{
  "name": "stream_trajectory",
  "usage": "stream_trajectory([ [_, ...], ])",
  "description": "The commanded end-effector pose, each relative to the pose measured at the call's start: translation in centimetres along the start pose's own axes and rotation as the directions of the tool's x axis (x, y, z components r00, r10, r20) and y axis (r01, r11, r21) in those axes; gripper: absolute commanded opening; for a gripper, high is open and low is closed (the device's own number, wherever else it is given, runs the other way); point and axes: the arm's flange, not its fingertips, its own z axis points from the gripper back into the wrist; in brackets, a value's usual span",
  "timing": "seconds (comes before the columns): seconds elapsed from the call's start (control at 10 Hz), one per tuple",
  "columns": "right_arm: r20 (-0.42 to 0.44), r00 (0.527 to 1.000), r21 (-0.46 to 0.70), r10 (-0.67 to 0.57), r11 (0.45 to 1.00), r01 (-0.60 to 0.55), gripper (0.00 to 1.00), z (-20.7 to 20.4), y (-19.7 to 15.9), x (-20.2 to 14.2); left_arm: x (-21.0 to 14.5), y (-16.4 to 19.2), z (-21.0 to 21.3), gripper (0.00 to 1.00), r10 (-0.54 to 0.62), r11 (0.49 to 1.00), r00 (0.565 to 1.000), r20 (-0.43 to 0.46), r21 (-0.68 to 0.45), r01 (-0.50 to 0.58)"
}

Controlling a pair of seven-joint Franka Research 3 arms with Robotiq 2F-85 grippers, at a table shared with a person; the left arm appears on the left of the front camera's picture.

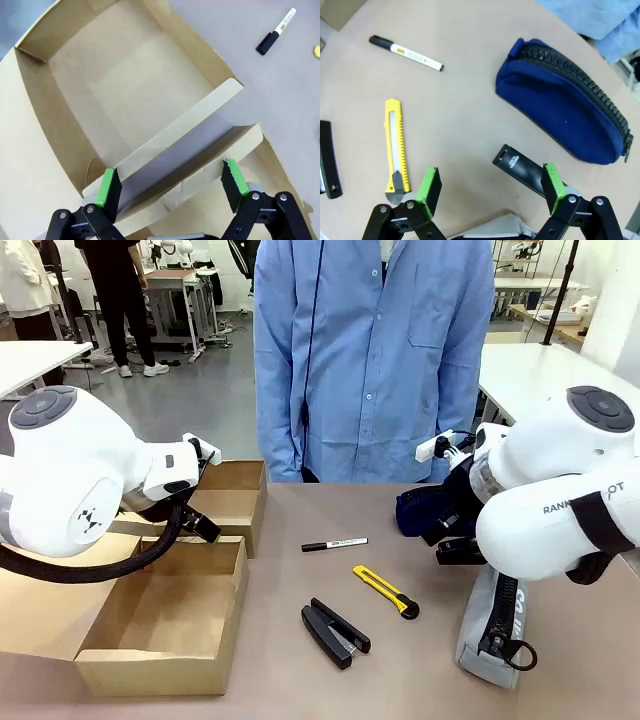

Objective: Place items inside the box.
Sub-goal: Pick up a Pencil pouch or Stapler and place it inside the Mailer Box closest to the robot.

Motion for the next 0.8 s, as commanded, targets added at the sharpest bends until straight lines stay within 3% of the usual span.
stream_trajectory([
  [0.0,0.0,1.0,0.0,0.0,1.0,0.0,1.0,0.0,0.0,0.0,0.0,0.0,0.0,1.0,0.0,1.0,1.0,0.0,0.0,0.0],
  [0.7,0.0,1.0,0.0,0.0,1.0,0.0,1.0,0.0,0.0,0.0,0.0,0.0,0.0,1.0,0.0,1.0,1.0,0.0,0.0,0.0],
])
